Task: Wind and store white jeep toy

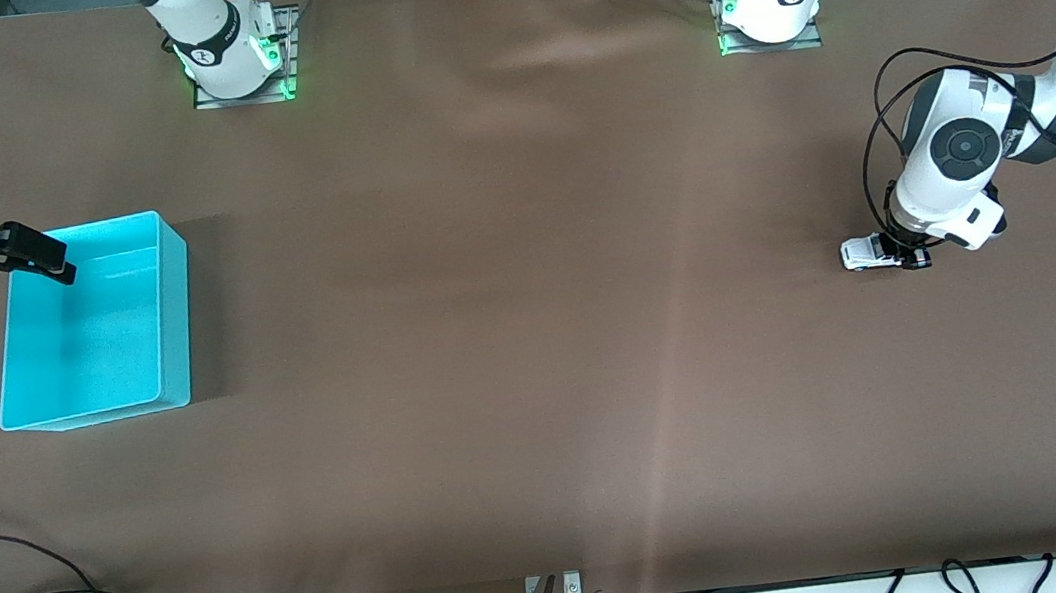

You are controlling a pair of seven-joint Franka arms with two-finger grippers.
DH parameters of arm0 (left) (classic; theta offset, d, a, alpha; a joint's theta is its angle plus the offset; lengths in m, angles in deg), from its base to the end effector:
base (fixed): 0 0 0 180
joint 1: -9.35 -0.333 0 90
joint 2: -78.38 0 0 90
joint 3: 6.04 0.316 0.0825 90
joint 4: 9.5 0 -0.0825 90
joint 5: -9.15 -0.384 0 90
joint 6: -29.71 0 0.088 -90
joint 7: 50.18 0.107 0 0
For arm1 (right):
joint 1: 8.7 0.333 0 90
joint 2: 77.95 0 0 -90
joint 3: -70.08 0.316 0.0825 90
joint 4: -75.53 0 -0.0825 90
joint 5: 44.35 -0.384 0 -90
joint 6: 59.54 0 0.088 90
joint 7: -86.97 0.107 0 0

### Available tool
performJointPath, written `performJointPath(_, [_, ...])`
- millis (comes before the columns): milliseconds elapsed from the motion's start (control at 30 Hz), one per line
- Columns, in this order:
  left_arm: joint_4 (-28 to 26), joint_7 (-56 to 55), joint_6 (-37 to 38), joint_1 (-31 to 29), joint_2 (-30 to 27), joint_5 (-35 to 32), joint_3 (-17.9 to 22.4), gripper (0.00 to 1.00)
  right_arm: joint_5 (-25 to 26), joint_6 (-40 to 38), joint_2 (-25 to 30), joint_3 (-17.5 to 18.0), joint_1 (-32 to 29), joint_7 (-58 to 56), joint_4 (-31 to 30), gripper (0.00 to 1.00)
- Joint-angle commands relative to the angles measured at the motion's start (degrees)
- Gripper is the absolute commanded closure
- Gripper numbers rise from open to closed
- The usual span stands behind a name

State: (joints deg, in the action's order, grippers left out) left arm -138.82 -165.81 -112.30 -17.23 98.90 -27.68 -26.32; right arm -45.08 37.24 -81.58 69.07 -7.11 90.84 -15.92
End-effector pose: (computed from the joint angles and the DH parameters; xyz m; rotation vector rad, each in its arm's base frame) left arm 0.5249 0.0509 0.2031 -2.0255 -2.1123 -0.2229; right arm 0.5832 0.0074 0.5870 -3.1272 0.0918 -0.0457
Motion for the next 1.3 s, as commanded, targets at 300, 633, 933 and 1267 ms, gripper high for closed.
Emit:
performJointPath(300, [2.2, 1.4, -4.1, -1.0, 6.6, -3.2, 0.4, 0.12, -0.5, 0.1, -0.7, 0.2, -0.2, 0.3, 1.5, 0.00])
performJointPath(633, [4.3, 4.8, 0.2, -1.8, 2.7, -1.2, -0.2, 0.00, -0.5, 0.1, -0.7, 0.2, -0.2, 0.3, 1.5, 0.00])
performJointPath(933, [4.5, 13.1, 6.1, -1.8, -1.5, 5.3, -1.3, 0.00, -0.5, 0.1, -0.7, 0.2, -0.2, 0.3, 1.5, 0.00])
performJointPath(1267, [11.7, 29.9, 18.2, -1.5, -5.7, 14.0, -1.6, 0.00, -0.5, 0.1, -0.7, 0.2, -0.2, 0.3, 1.5, 0.00])
